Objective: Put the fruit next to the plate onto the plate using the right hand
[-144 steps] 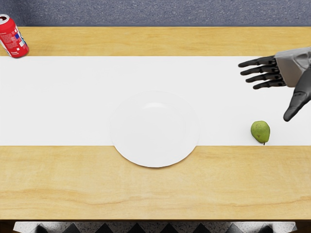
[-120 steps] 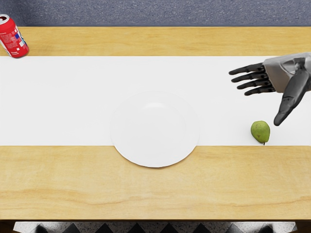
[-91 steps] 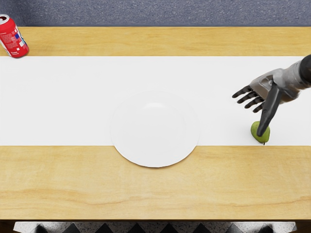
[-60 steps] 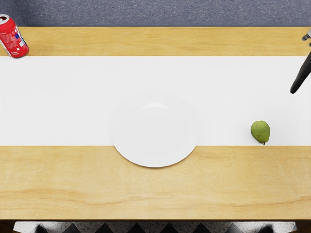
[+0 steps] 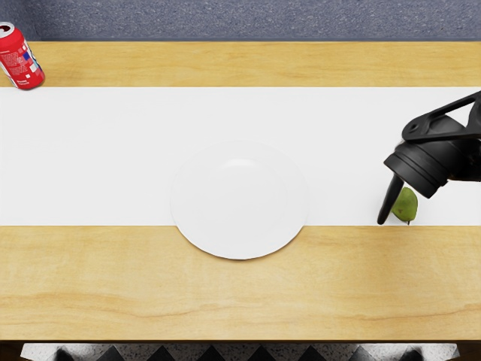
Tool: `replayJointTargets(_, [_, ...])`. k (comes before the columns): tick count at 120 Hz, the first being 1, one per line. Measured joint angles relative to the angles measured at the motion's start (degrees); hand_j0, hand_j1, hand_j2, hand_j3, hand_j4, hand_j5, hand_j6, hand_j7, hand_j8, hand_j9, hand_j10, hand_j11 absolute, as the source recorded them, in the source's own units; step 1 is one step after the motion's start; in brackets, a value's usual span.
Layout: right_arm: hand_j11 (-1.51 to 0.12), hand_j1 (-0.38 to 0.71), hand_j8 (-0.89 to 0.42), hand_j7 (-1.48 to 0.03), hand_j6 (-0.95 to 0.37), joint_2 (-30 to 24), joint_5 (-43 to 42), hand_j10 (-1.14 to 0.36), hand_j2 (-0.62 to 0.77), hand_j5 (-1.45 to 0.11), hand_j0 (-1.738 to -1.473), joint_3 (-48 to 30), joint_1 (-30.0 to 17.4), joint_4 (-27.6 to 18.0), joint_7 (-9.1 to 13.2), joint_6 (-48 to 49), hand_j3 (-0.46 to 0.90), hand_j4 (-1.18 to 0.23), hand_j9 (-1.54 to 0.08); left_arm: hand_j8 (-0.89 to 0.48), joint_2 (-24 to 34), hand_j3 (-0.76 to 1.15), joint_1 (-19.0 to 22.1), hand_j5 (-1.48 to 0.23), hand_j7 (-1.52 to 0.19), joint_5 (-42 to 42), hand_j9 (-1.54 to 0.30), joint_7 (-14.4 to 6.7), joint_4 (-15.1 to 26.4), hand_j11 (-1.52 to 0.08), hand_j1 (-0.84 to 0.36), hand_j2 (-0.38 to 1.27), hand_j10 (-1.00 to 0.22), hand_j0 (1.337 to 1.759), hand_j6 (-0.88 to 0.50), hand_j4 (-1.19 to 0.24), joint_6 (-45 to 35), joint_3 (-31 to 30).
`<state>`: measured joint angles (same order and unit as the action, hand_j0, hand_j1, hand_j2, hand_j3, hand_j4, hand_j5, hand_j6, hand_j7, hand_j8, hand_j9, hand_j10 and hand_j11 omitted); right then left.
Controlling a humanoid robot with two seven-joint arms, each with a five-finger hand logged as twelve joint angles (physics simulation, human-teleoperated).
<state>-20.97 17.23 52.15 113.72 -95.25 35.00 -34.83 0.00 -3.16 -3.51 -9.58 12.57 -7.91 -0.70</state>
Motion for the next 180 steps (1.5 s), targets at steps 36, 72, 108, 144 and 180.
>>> replayJointTargets(36, [-0.07,-0.28,-0.06,-0.07,-0.06,0.5,-0.8,-0.06,-0.01,-0.07,-1.658,-0.5,-8.4,5.9,0.0,-0.2,0.0,-0.06,-0.07,0.0,0.0,0.0,0.0,0.0,0.0,0.0,0.0,0.0,0.0,0.0,0.35,0.0,0.0,1.658,0.0,0.0,0.0,0.0])
replayJointTargets(72, [-0.08,-0.28,-0.06,-0.08,-0.06,-1.0,-3.2,-0.06,-0.01,-0.08,-1.658,-0.8,-12.8,11.9,0.0,-0.2,0.0,-0.06,-0.08,0.0,0.0,0.0,0.0,0.0,0.0,0.0,0.0,0.0,0.0,0.0,0.35,0.0,0.0,1.658,0.0,0.0,0.0,0.0])
replayJointTargets(108, [-0.28,-0.09,-0.22,-0.28,-0.22,-1.4,-3.6,-0.22,-0.04,-0.28,-1.658,-3.6,-16.3,13.9,0.0,-0.2,0.0,-0.22,-0.28,0.0,0.0,0.0,0.0,0.0,0.0,0.0,0.0,0.0,0.0,0.0,0.35,0.0,0.0,1.658,0.0,0.0,0.0,0.0])
replayJointTargets(144, [-0.33,-0.04,-0.26,-0.33,-0.26,-2.0,-3.7,-0.26,-0.05,-0.33,-1.658,-3.8,-17.6,16.2,0.0,-0.2,0.0,-0.26,-0.33,0.0,0.0,0.0,0.0,0.0,0.0,0.0,0.0,0.0,0.0,0.0,0.35,0.0,0.0,1.658,0.0,0.0,0.0,0.0])
replayJointTargets(180, [-0.35,-0.03,-0.27,-0.35,-0.27,-2.0,-3.6,-0.27,-0.05,-0.35,-1.658,-4.7,-17.8,16.5,0.0,-0.2,0.0,-0.27,-0.35,0.0,0.0,0.0,0.0,0.0,0.0,0.0,0.0,0.0,0.0,0.0,0.35,0.0,0.0,1.658,0.0,0.0,0.0,0.0])
